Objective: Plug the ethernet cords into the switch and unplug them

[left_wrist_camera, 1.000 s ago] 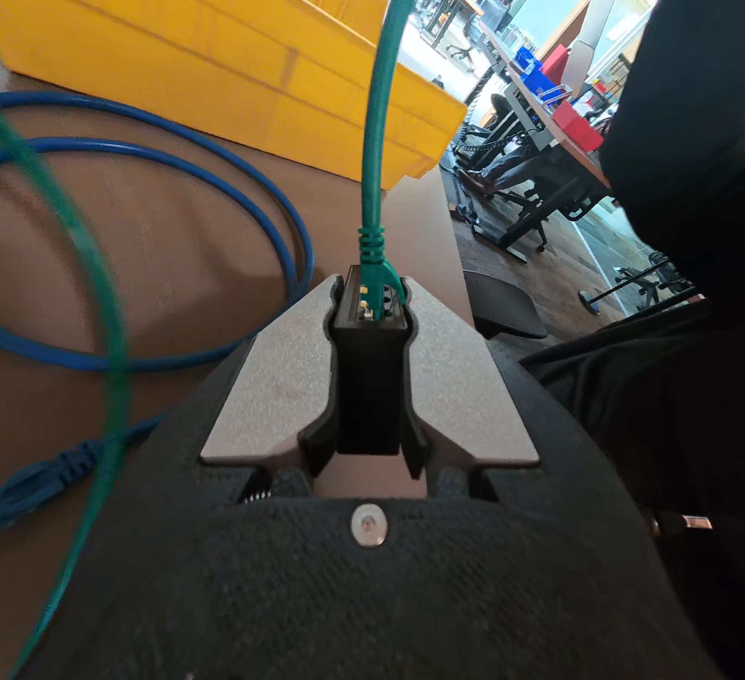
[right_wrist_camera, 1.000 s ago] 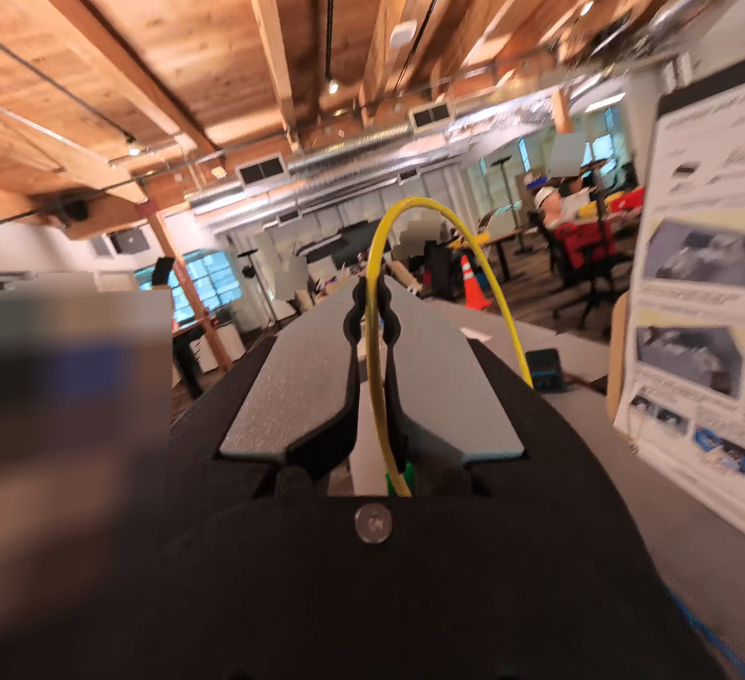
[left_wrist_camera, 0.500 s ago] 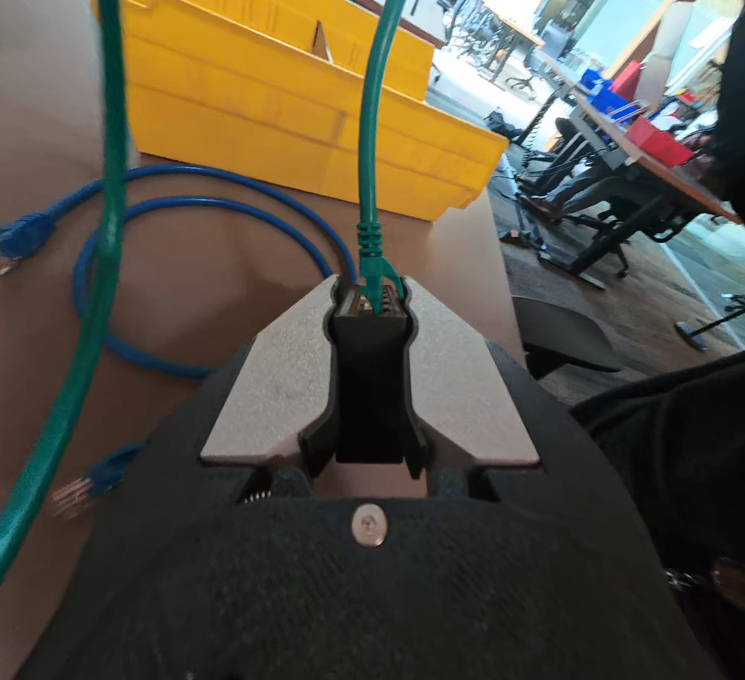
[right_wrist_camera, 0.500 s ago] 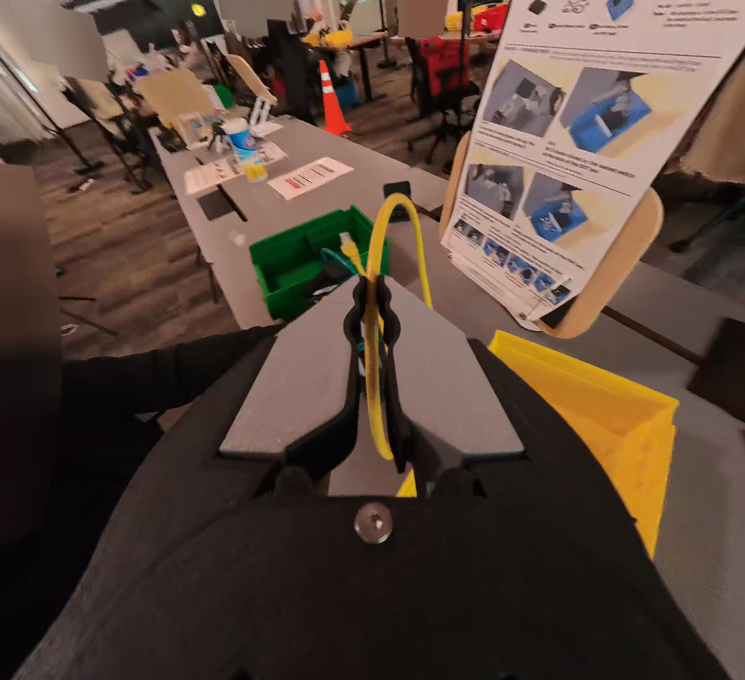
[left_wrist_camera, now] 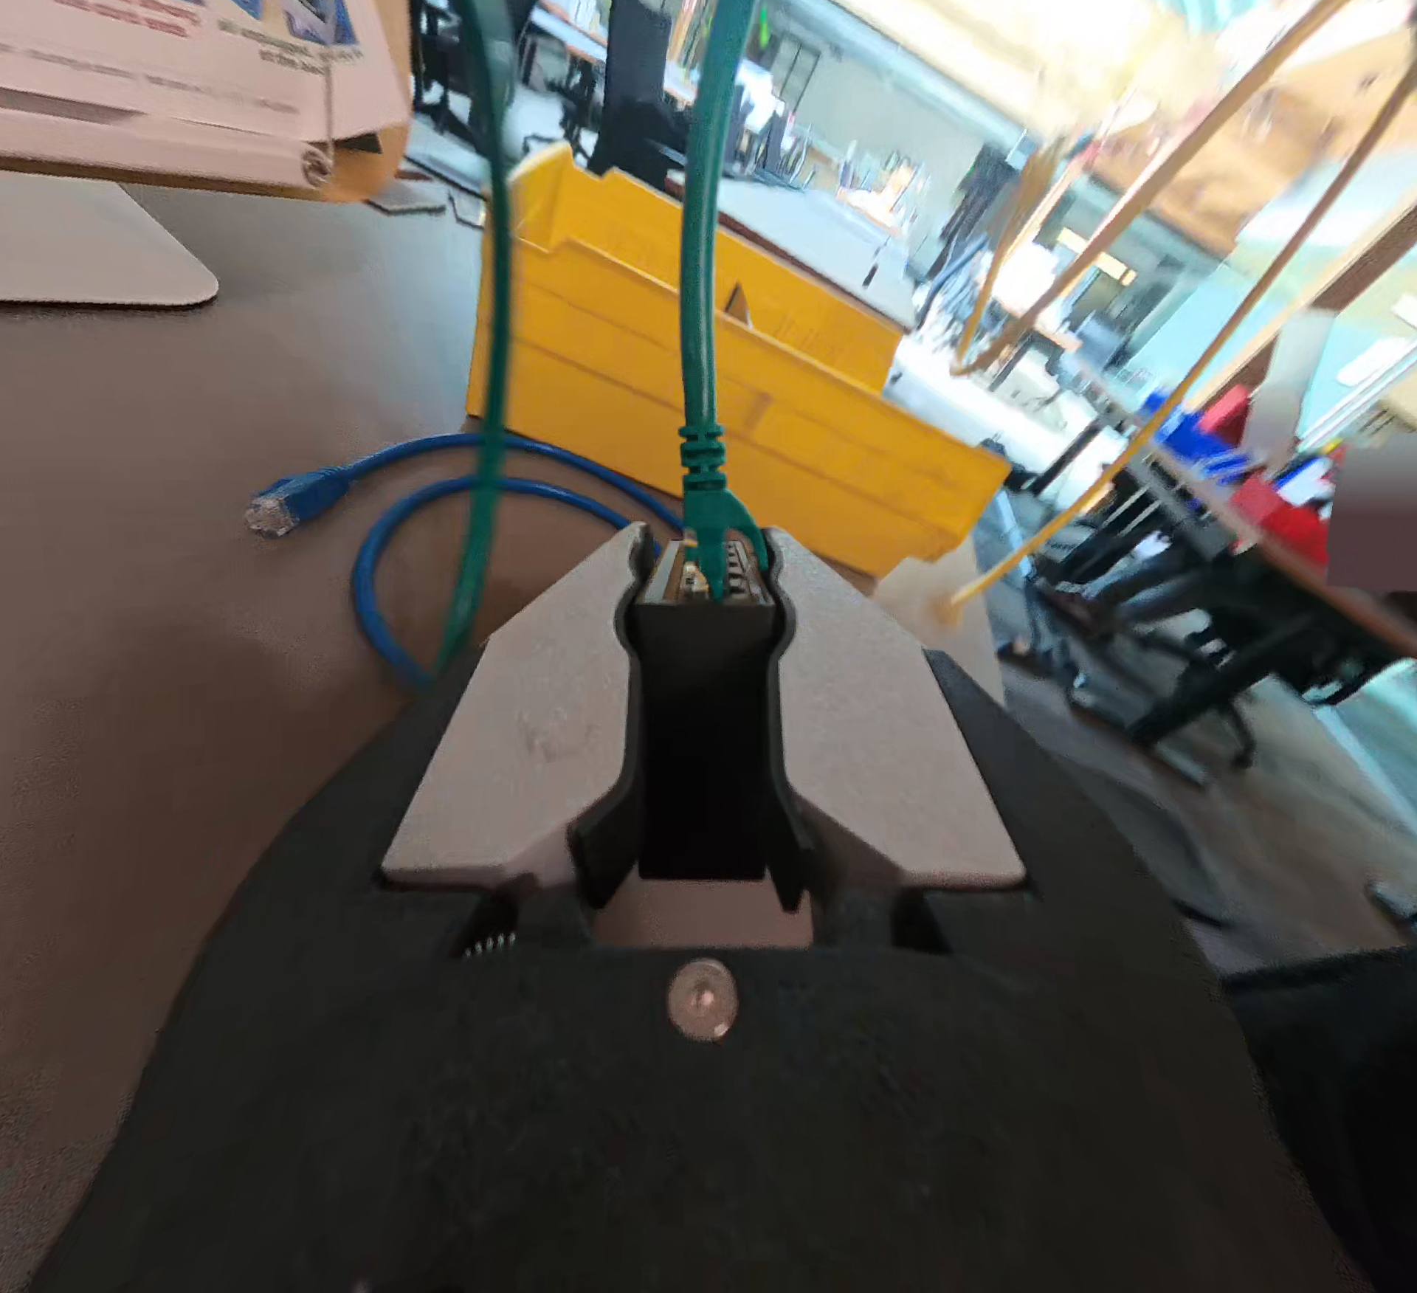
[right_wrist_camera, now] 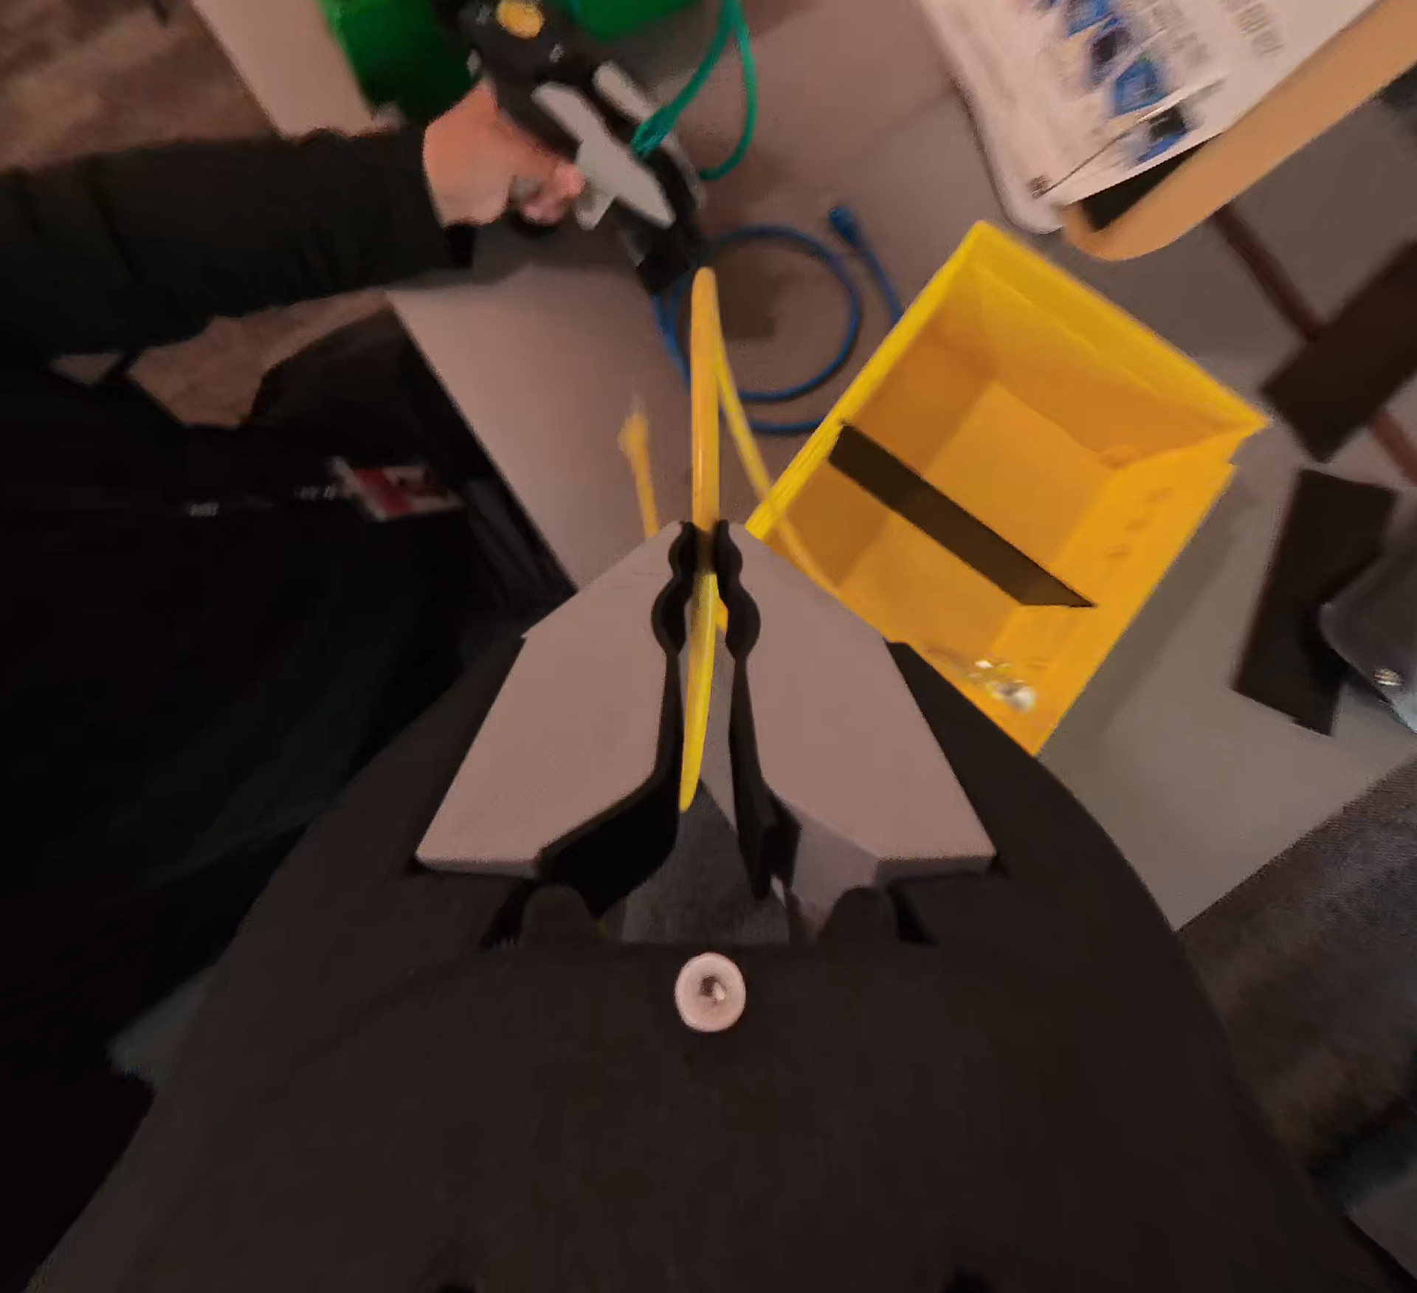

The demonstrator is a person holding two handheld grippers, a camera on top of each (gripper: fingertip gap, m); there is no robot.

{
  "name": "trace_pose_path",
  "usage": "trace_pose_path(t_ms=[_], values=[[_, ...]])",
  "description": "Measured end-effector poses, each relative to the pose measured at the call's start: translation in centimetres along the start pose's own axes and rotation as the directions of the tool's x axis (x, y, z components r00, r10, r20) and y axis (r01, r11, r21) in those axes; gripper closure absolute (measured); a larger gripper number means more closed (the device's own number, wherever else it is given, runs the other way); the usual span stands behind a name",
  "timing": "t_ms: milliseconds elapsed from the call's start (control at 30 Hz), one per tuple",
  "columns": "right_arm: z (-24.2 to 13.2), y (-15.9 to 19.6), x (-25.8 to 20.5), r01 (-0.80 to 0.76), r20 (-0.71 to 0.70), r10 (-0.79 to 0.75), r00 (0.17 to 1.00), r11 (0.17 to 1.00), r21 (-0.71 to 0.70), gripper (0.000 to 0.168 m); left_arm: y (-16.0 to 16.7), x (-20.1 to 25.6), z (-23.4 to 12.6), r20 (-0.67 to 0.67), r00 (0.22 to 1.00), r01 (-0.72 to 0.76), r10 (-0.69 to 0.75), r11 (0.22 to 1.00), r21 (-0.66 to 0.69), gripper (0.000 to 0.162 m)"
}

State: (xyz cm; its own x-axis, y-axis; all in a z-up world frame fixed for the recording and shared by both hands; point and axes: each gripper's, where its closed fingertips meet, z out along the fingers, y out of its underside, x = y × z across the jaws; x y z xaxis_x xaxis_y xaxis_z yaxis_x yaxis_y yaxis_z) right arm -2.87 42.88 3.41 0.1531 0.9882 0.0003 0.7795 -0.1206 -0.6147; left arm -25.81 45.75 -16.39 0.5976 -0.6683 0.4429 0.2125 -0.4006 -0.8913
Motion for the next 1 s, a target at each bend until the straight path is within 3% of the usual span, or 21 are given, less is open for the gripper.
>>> trace_pose_path(t_ms=[100,200,333,500,667,867,1000], values=[[-3.8,-3.1,2.5,-0.036,-0.118,0.062,0.991,0.977,0.209,0.166,-0.8,-0.2,-0.7,-0.024,0.999,0.041,-0.04,0.998,0.045,0.137],[-8.0,-5.3,5.0,-0.003,-0.26,0.103,0.96,0.933,0.361,0.166,-0.6,0.3,-0.4,0.01,0.998,-0.061,0.061,0.998,0.021,0.137],[-14.9,-8.9,6.0,0.09,-0.364,0.167,0.916,0.8,0.593,0.166,-1.2,0.8,-0.5,0.005,0.996,-0.091,0.091,0.995,0.049,0.137],[-16.8,-9.2,6.2,0.181,-0.405,0.101,0.909,0.779,0.6,0.166,-1.4,0.1,-0.9,0.068,0.989,-0.137,0.134,0.99,0.044,0.137],[-11.4,-4.7,9.5,0.122,-0.396,0.095,0.913,0.863,0.49,0.166,-1.4,0.0,-0.9,0.069,0.99,-0.126,0.123,0.991,0.045,0.137],[0.9,4.3,13.3,-0.009,-0.345,0.086,0.935,0.975,0.221,0.166,-1.1,-0.1,-0.8,0.08,0.988,-0.138,0.135,0.99,0.028,0.137],[8.3,9.1,14.9,-0.006,-0.344,0.008,0.939,1.0,0.005,0.166,-0.9,-0.2,-0.6,0.08,0.987,-0.138,0.137,0.99,0.014,0.137]])
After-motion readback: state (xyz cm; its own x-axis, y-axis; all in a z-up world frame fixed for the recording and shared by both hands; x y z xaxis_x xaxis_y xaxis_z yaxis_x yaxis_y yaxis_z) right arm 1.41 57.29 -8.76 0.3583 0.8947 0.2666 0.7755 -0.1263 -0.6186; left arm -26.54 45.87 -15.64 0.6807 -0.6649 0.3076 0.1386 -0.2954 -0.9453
